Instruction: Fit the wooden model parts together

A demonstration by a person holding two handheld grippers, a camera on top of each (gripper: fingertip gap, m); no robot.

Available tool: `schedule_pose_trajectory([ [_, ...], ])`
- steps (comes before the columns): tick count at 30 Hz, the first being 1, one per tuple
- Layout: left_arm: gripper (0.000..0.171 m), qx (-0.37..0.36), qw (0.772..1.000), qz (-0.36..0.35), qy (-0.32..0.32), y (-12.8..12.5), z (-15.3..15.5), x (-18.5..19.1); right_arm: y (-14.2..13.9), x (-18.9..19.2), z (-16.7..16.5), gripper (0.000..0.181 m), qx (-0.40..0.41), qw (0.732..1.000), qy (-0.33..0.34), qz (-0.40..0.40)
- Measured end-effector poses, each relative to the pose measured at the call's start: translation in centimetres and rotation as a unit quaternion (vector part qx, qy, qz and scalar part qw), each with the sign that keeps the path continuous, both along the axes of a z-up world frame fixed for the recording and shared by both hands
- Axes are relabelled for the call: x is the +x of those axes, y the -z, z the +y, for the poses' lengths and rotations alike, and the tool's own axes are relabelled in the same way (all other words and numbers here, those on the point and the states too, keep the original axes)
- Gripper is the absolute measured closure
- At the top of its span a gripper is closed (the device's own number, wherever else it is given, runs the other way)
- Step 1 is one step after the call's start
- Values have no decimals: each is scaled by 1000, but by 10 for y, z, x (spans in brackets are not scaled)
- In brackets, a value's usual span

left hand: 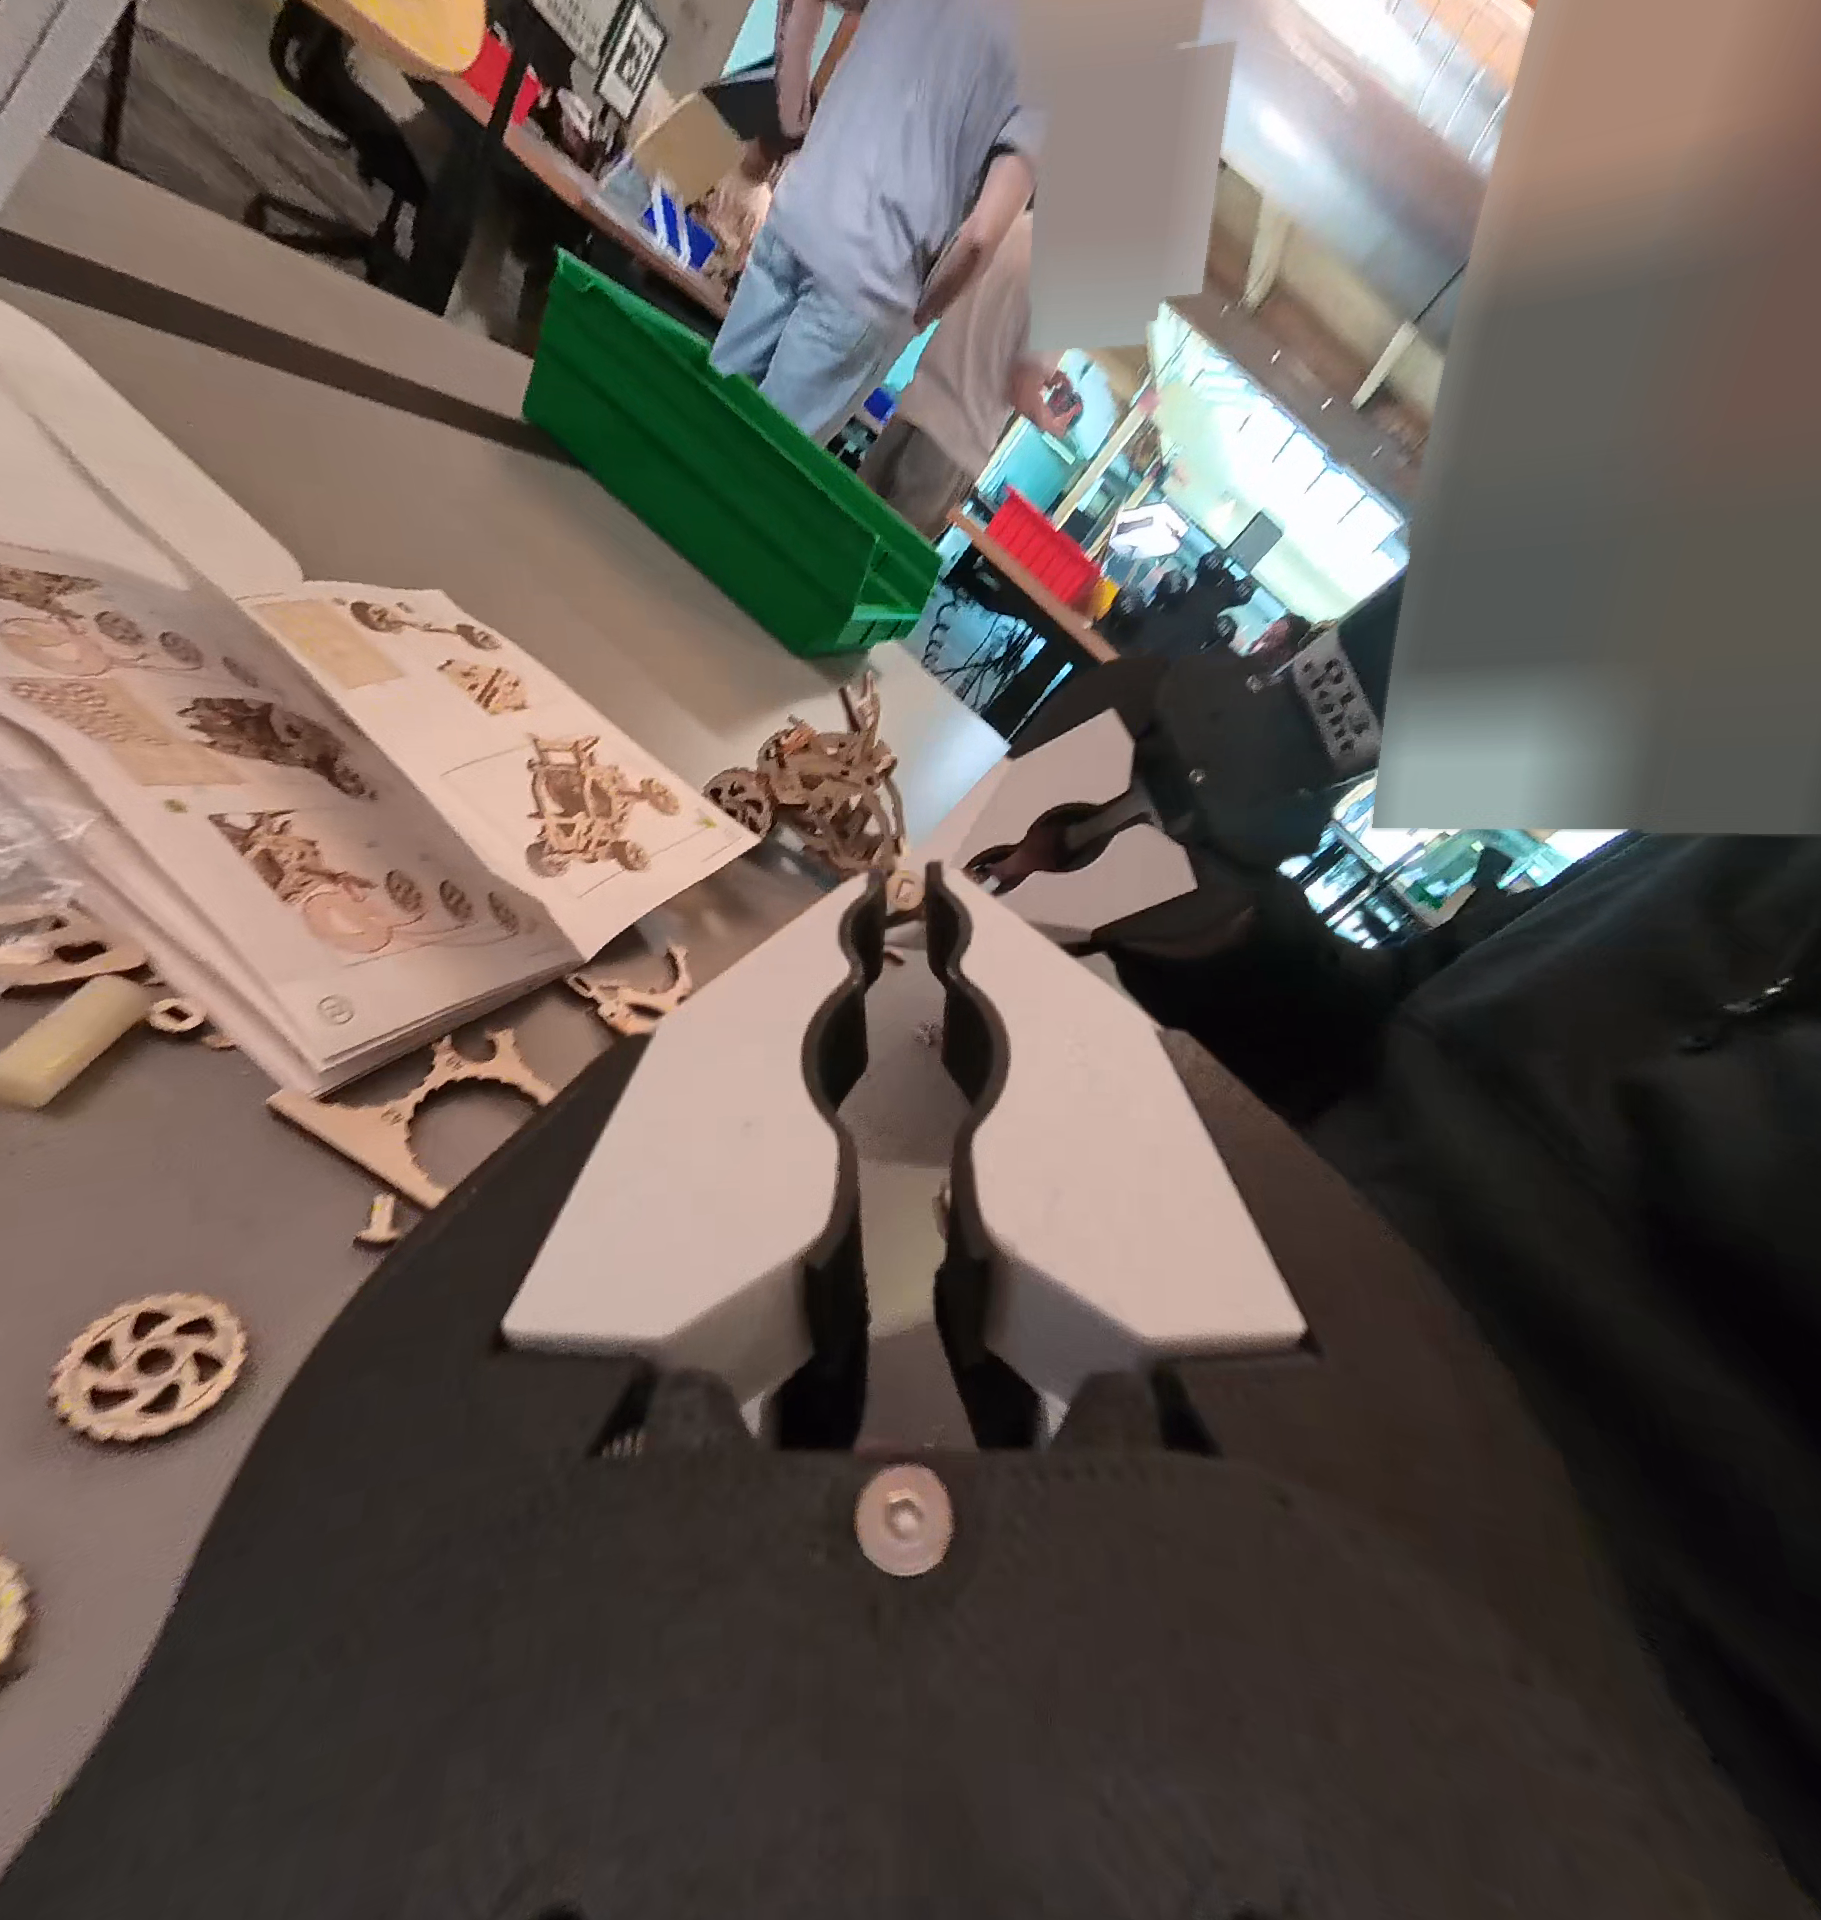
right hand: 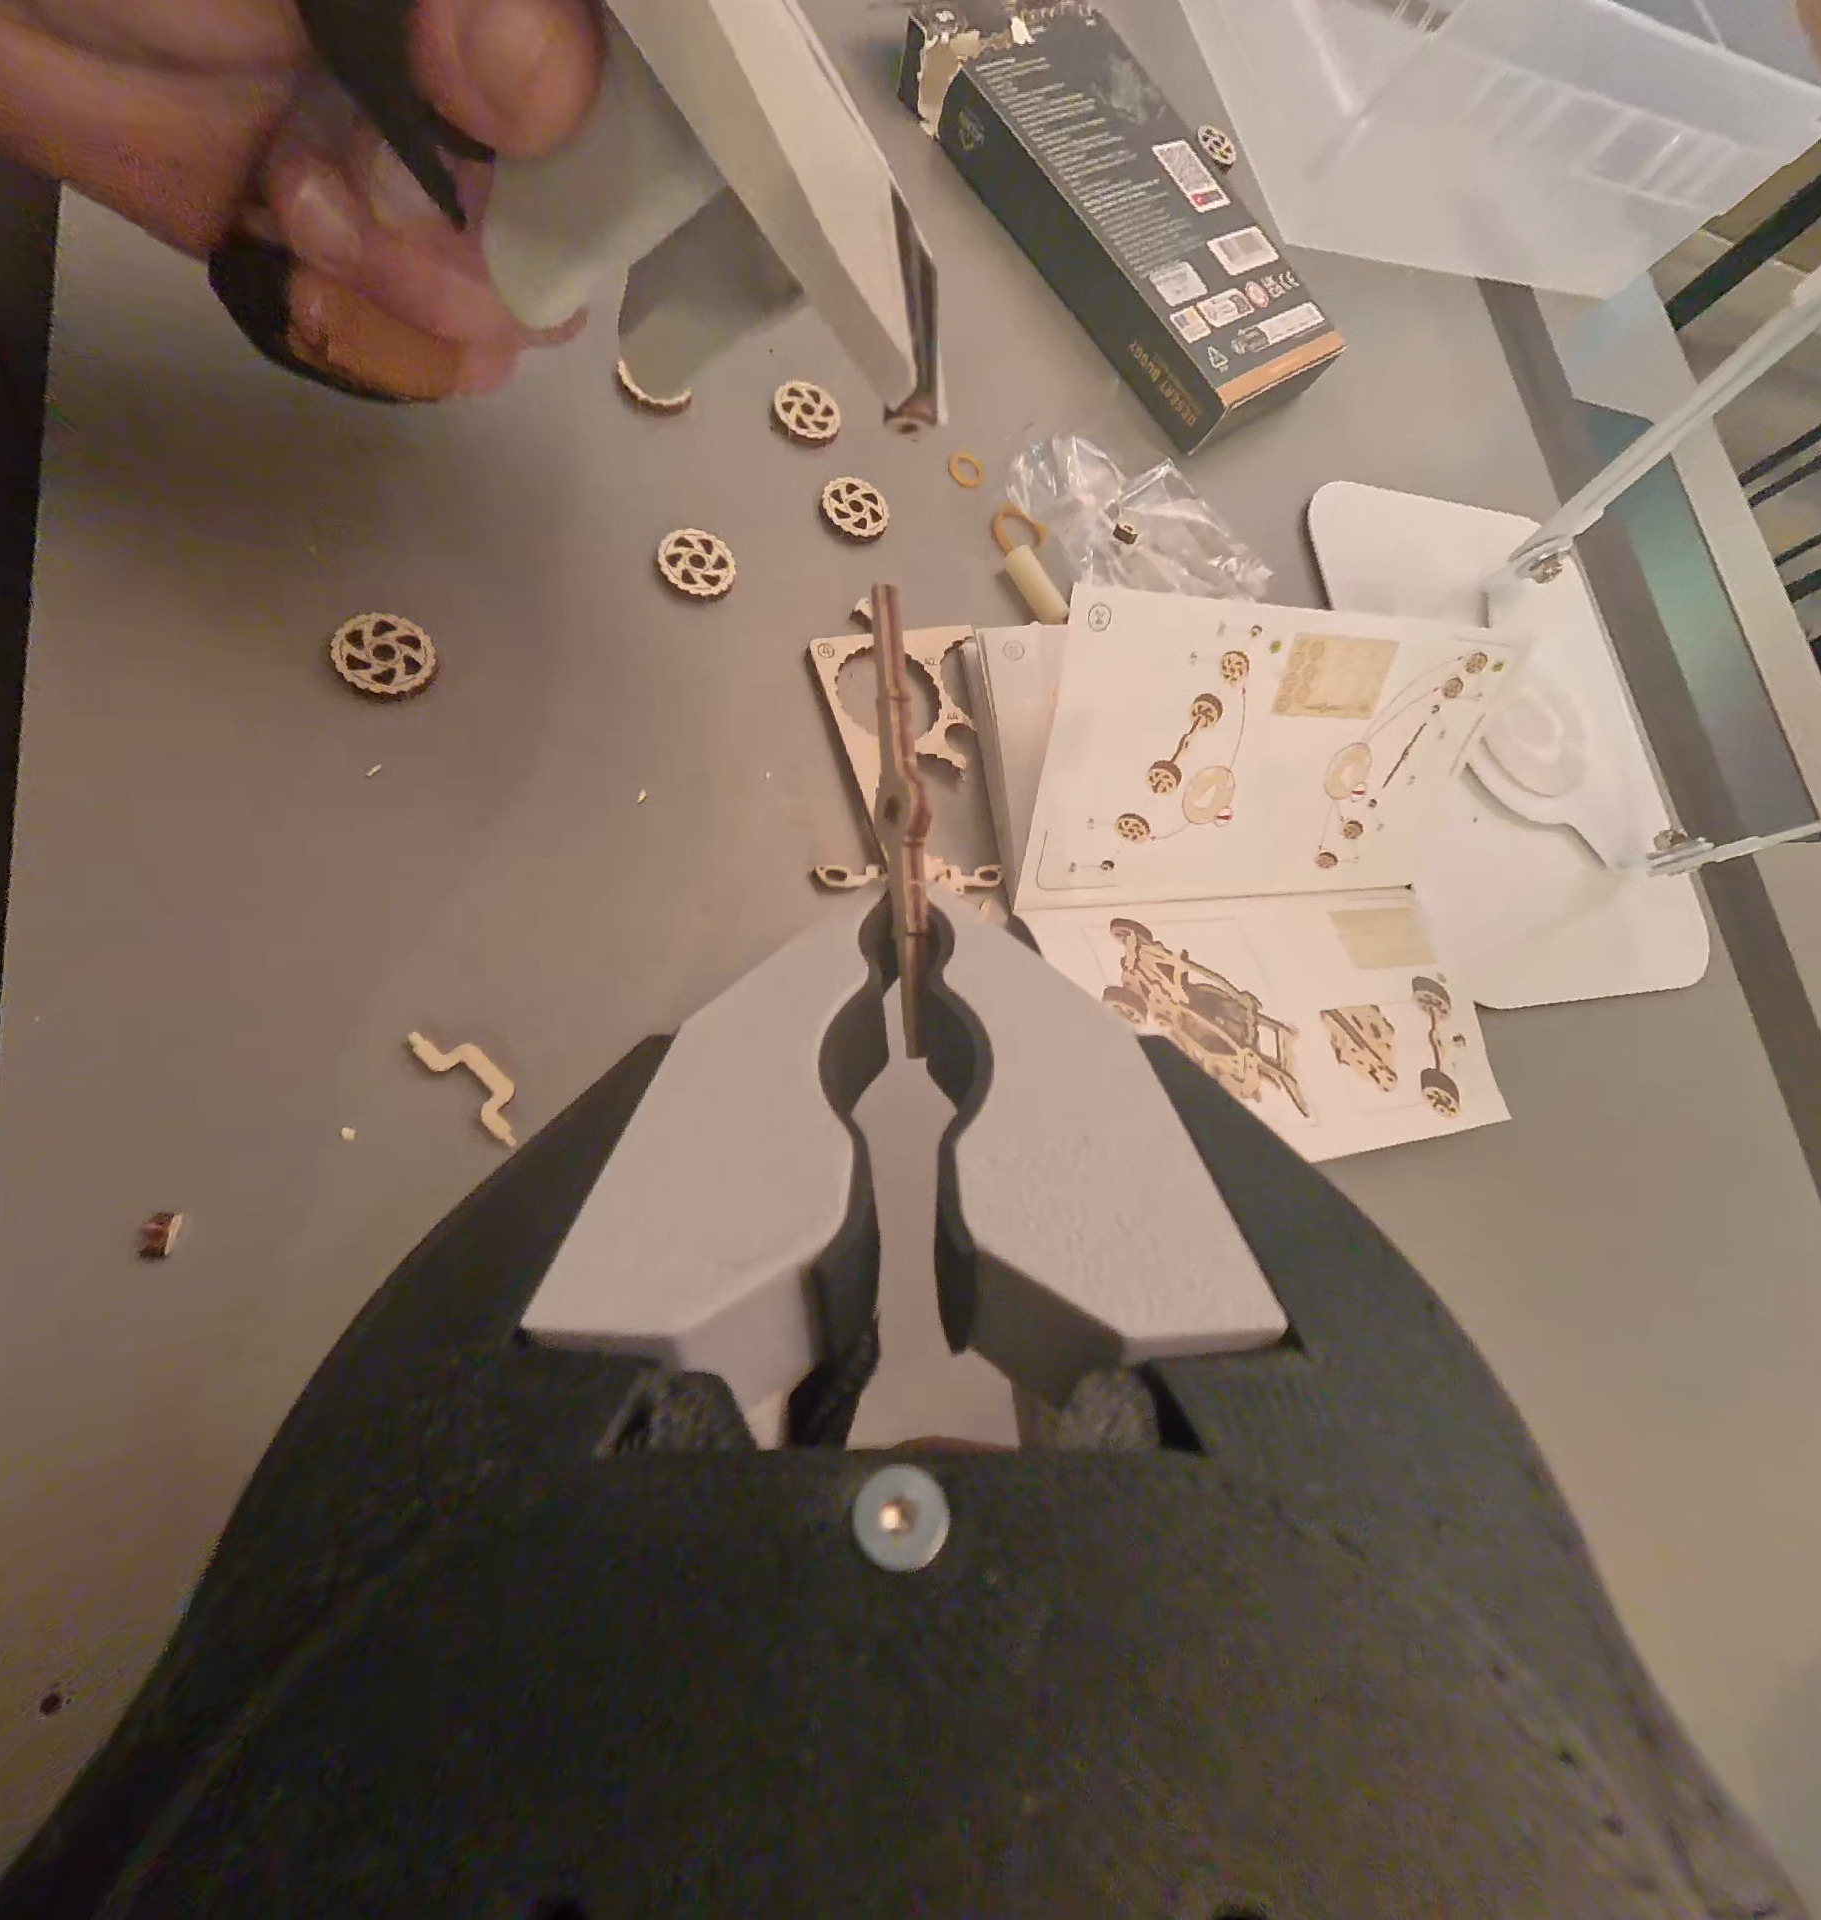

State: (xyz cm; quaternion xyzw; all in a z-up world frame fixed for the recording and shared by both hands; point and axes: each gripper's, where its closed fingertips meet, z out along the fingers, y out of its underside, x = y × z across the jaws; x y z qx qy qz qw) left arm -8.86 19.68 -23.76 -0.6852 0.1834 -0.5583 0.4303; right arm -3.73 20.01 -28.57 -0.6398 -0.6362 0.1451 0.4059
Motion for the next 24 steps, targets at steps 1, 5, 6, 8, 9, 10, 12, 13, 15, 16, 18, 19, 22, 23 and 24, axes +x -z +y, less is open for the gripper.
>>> schedule_pose_trajectory([
  [1, 167, 0, 1000, -11, 2, -2, 0, 2, -1, -1, 1, 181, 5, 1000, -1, 2],
  [5, 167, -19, 997, -81, 8, -13, 4, 4, -11, -6, 5, 181, 7, 999, 8, 35],
  [6, 167, -27, 994, -107, 5, -16, 6, 3, -13, -8, 6, 181, 0, 999, 7, 43],
  [8, 168, -38, 987, -153, 14, -20, 7, 5, -18, -10, 7, 181, -17, 998, 9, 57],
  [9, 168, -44, 984, -174, 17, -22, 8, 6, -21, -12, 8, 181, -22, 998, 9, 63],
  [10, 168, -51, 980, -192, 14, -23, 10, 5, -24, -13, 9, 181, -22, 997, 9, 67],
  [12, 168, -63, 971, -231, 15, -26, 13, 2, -30, -14, 11, 181, -16, 997, 9, 73],
  [13, 167, -68, 967, -243, 13, -26, 14, 1, -33, -14, 13, 181, -12, 997, 11, 73],
  [15, 167, -69, 964, -258, 17, -27, 15, 1, -35, -15, 15, 181, -13, 997, 13, 74],
  [16, 167, -69, 963, -259, 18, -28, 15, 2, -36, -16, 14, 181, -16, 997, 12, 79],
  [18, 167, -68, 963, -261, 22, -28, 15, 3, -36, -16, 15, 181, -17, 997, 11, 81],
  [19, 167, -68, 963, -261, 24, -29, 15, 4, -36, -17, 15, 181, -15, 997, 11, 80],
  [22, 167, -73, 961, -265, 28, -29, 14, 6, -34, -17, 16, 181, -3, 997, 13, 75],
  [23, 167, -75, 961, -265, 29, -29, 14, 7, -34, -17, 17, 181, 3, 997, 14, 73],
  [24, 167, -77, 960, -269, 30, -30, 14, 8, -34, -16, 17, 181, 8, 997, 14, 70],
])
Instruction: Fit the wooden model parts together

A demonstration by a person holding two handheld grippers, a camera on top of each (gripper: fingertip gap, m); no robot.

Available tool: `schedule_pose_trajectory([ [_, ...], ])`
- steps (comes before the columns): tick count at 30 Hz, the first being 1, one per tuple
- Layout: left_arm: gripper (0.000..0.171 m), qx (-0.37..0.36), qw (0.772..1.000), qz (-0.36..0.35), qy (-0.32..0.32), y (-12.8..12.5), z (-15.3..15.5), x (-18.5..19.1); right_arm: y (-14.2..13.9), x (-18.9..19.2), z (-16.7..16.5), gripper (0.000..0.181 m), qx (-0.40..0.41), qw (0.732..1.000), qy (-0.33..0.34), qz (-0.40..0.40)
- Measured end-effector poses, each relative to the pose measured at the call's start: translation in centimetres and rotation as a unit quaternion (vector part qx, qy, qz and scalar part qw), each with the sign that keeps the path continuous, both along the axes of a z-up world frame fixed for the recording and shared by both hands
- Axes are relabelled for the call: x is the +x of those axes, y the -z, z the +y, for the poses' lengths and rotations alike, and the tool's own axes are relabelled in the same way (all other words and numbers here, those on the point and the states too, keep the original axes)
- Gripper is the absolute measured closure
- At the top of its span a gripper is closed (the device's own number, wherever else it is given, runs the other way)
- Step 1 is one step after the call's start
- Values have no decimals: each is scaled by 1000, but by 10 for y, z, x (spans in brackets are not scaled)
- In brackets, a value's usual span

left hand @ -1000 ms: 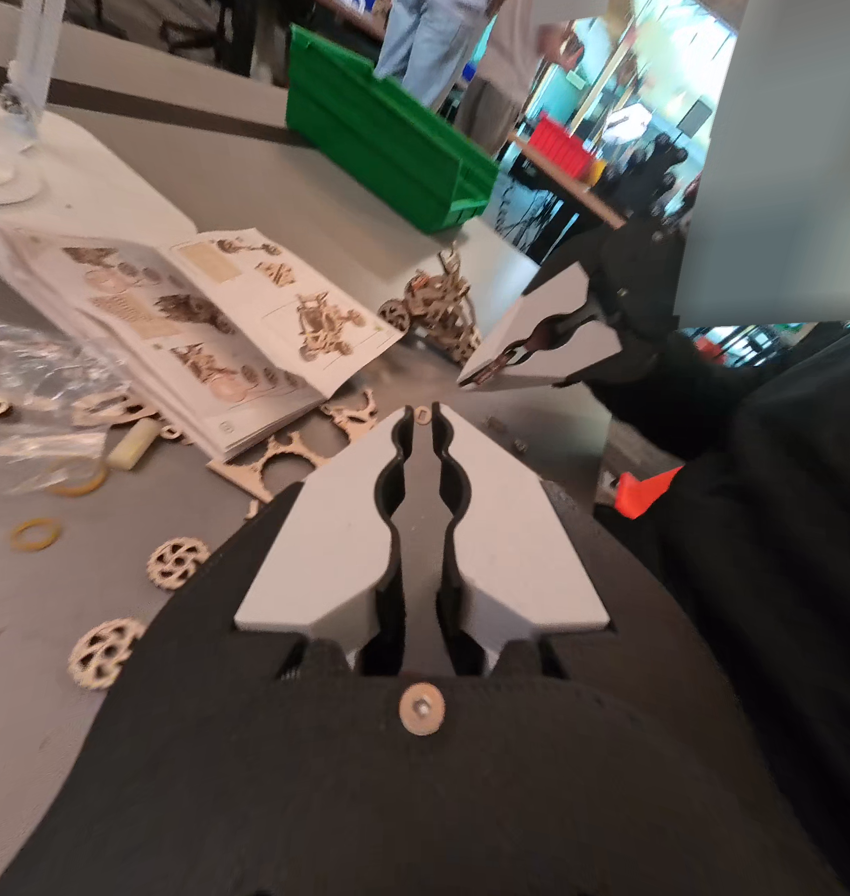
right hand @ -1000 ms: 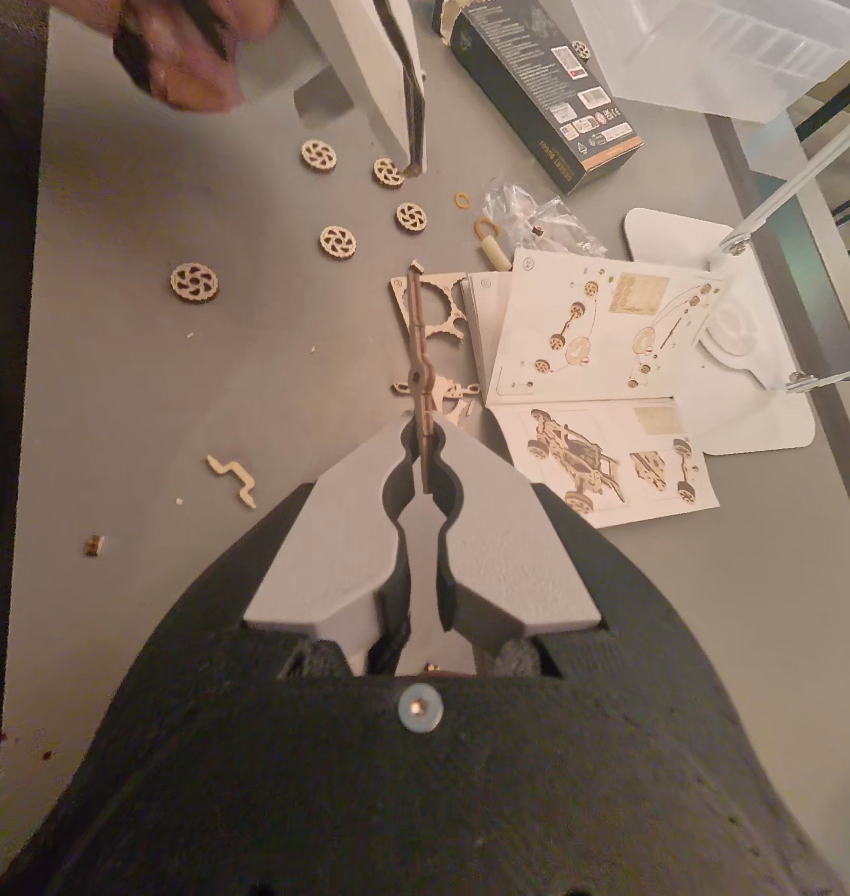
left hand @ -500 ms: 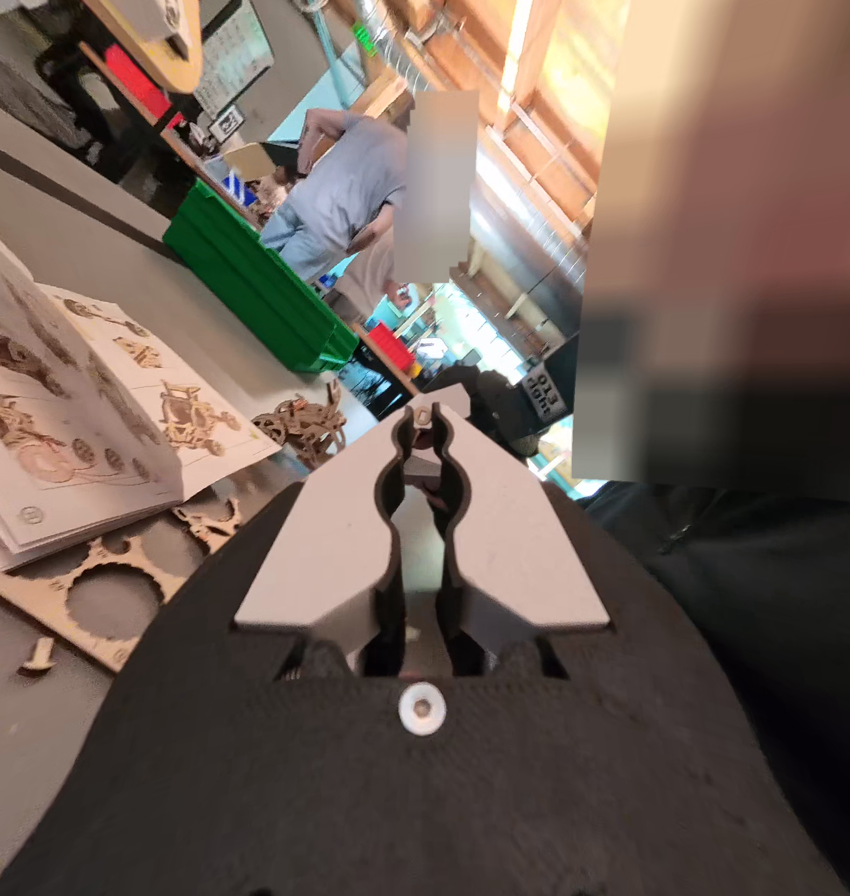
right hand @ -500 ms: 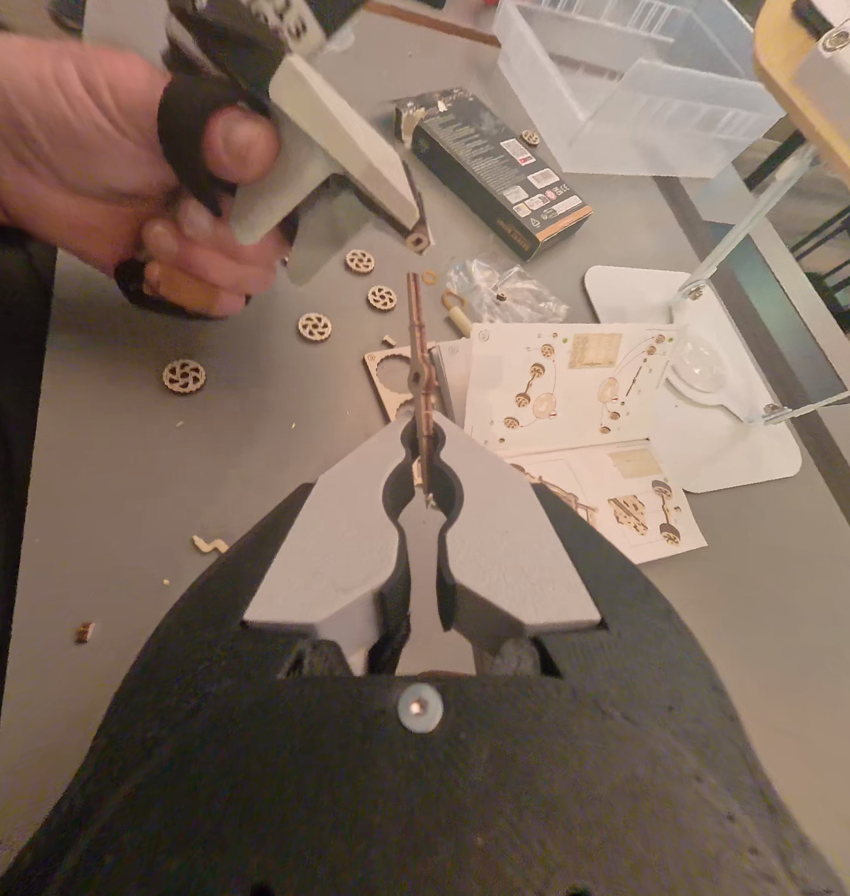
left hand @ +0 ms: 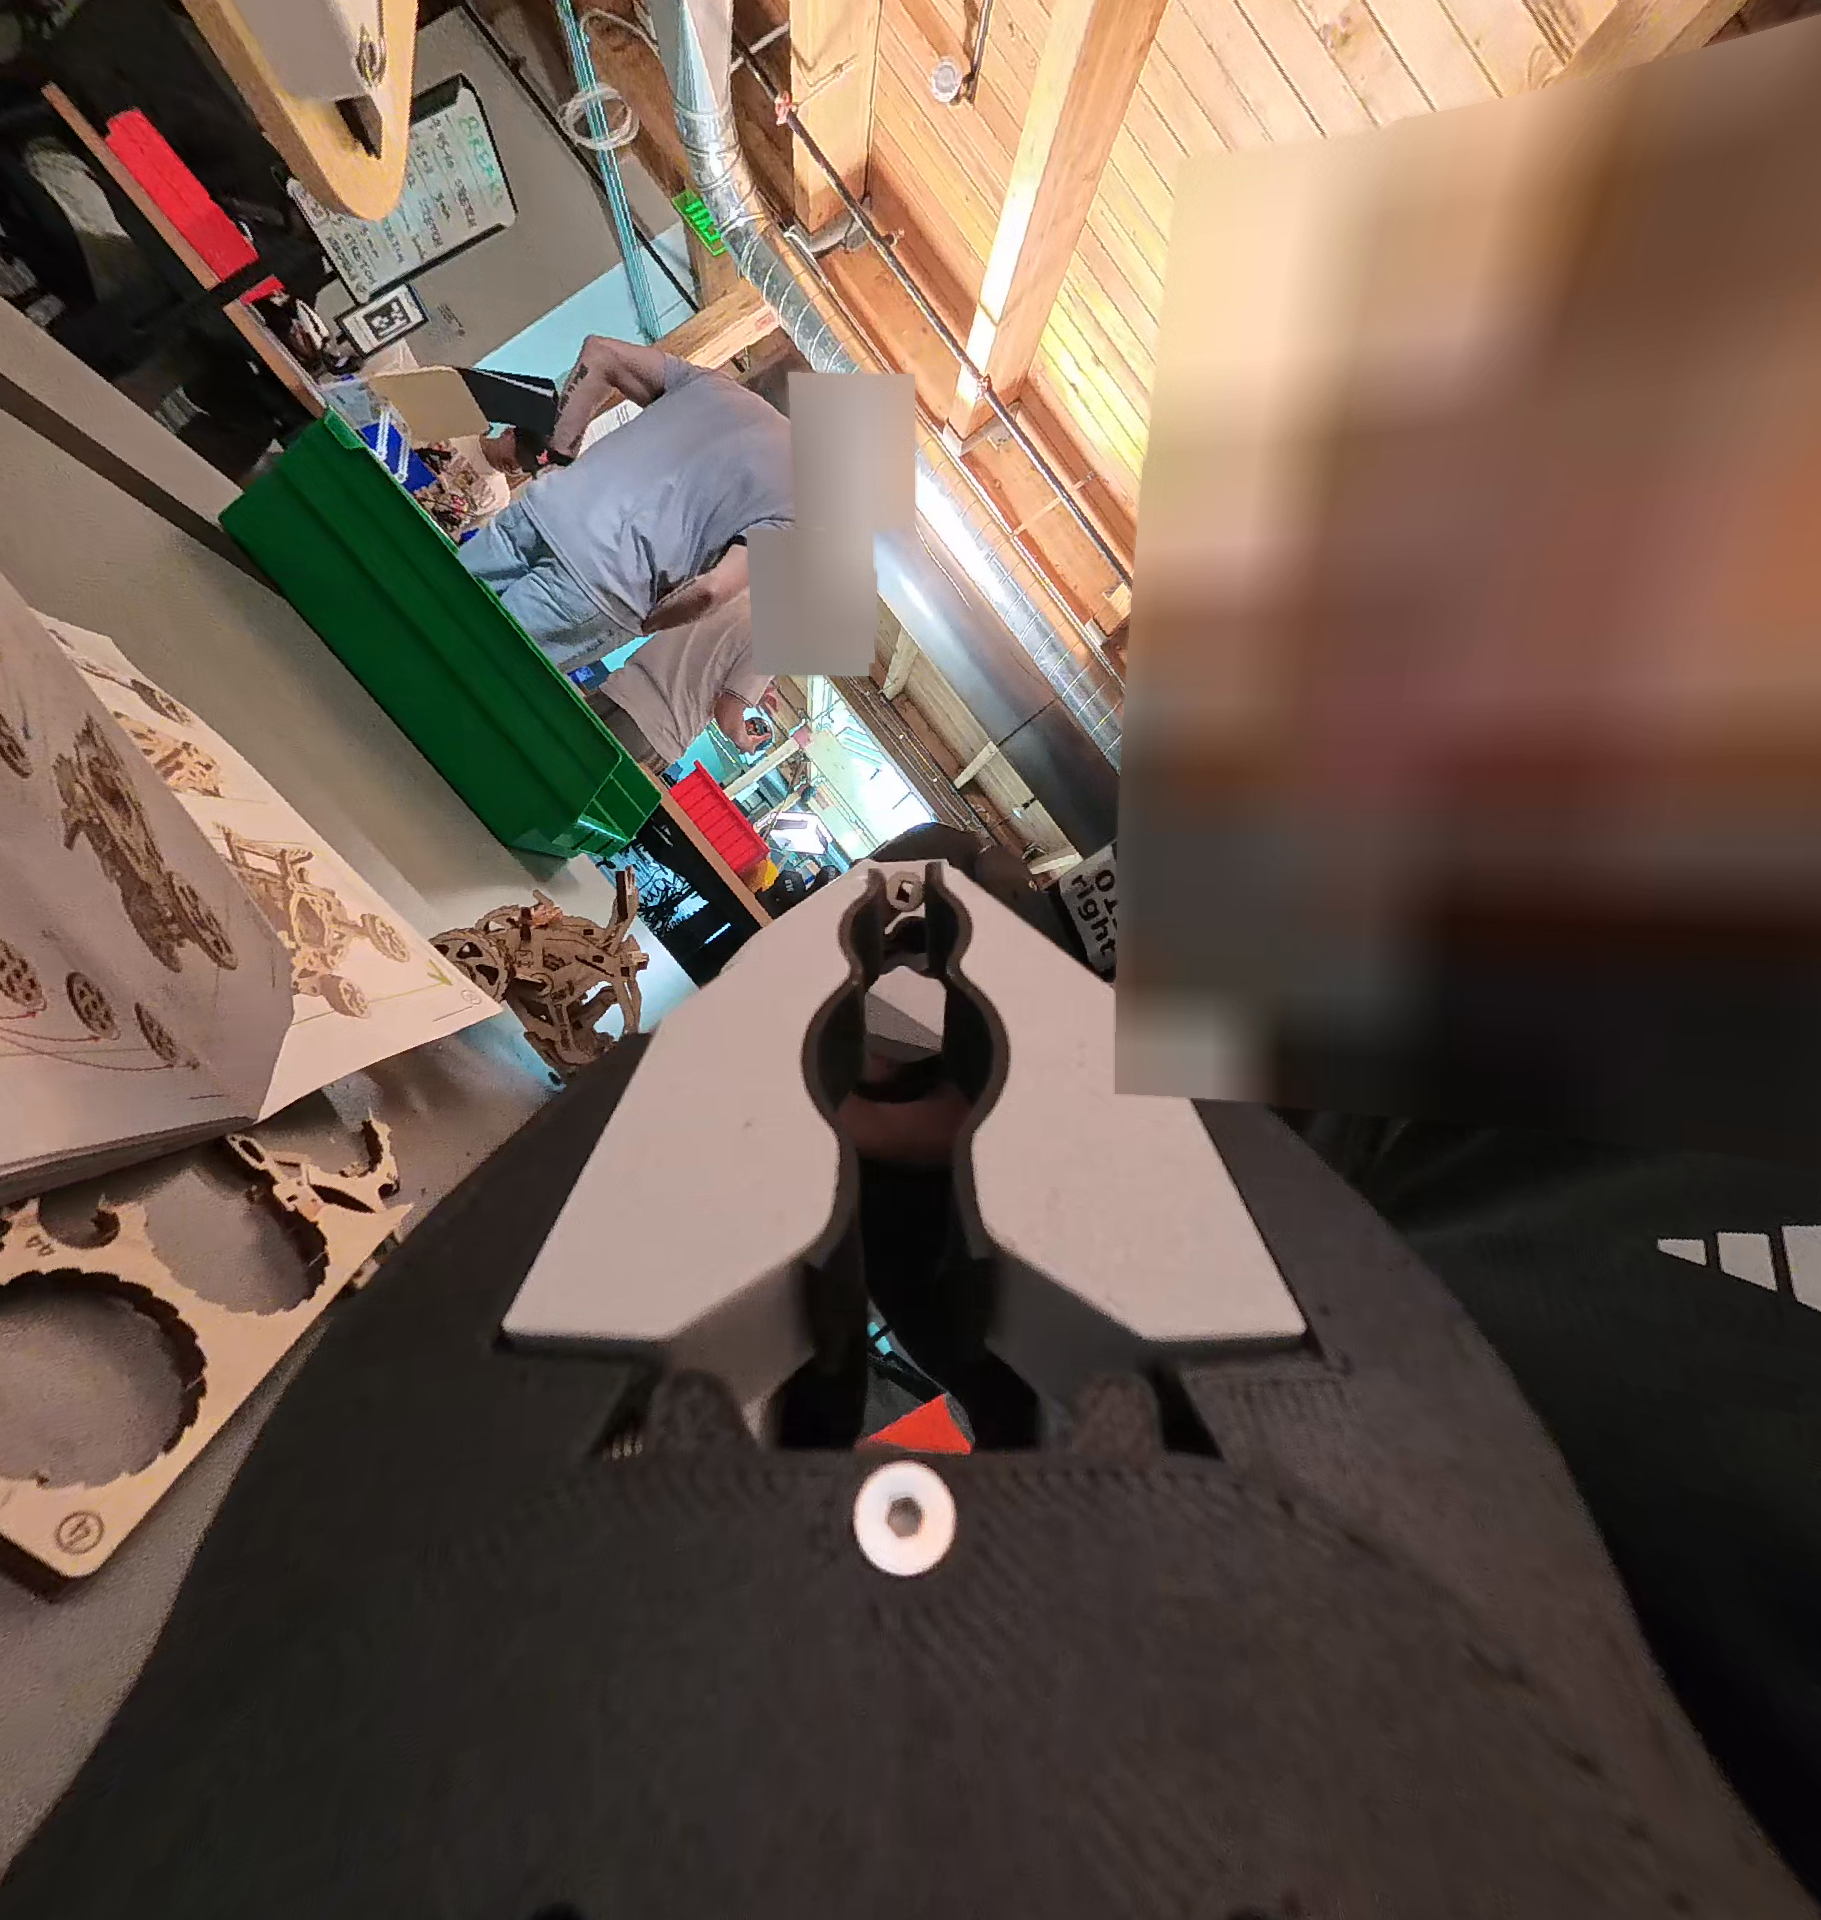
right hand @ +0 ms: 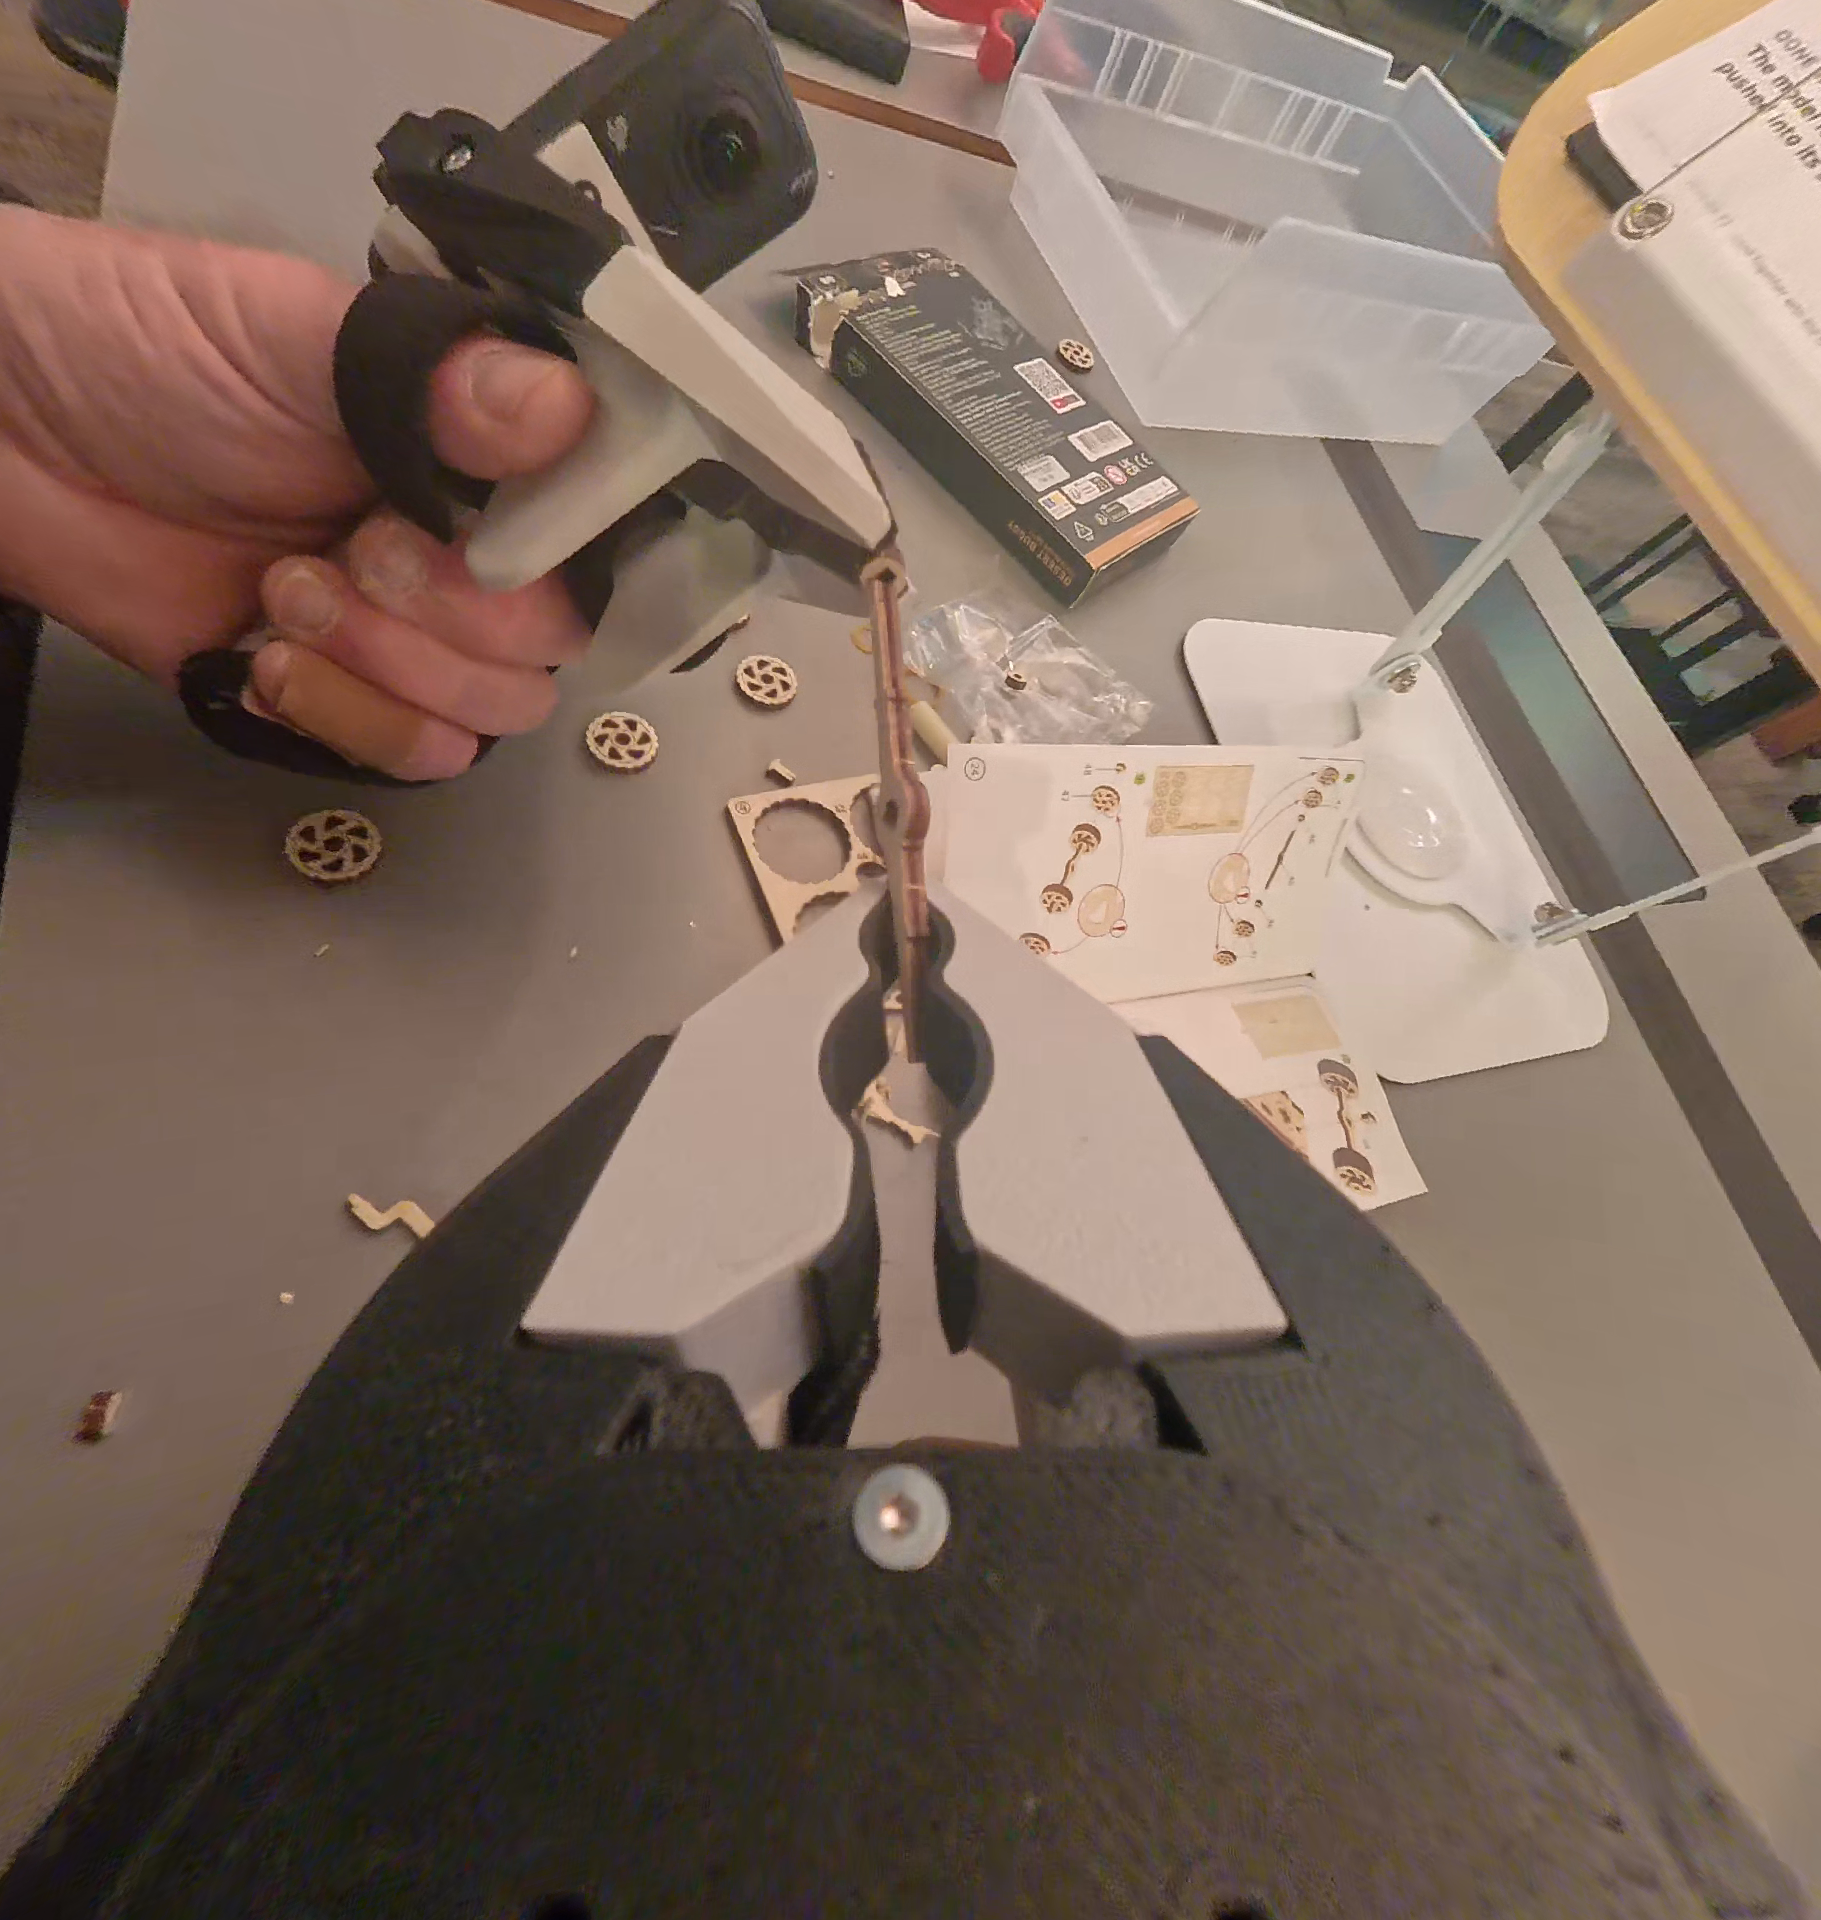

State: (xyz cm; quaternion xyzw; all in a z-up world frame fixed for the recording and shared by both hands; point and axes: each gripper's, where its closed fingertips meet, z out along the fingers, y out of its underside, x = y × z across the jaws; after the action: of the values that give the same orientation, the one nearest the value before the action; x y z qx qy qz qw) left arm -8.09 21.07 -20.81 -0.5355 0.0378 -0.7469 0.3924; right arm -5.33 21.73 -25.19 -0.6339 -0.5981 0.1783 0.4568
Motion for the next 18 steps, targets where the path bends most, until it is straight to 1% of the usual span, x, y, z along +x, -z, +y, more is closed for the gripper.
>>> schedule_pose_trajectory([
  [2, 167, -8, 1000, 1, 4, 1, 0, 2, 0, 1, 2, 181, 14, 1000, 5, -6],
  [6, 167, -39, 999, 11, 9, 8, 1, 6, 1, 5, 6, 181, 72, 996, 14, -43],
  [11, 167, -74, 997, 24, 3, 13, 2, 6, 5, 9, 13, 181, 154, 983, 19, -98],
  [14, 167, -82, 996, 36, -2, 16, 0, 5, 9, 7, 9, 181, 160, 981, 8, -106],
  [18, 167, -89, 993, 78, -5, 29, -9, 3, 21, 10, 4, 181, 129, 986, 0, -107],
])
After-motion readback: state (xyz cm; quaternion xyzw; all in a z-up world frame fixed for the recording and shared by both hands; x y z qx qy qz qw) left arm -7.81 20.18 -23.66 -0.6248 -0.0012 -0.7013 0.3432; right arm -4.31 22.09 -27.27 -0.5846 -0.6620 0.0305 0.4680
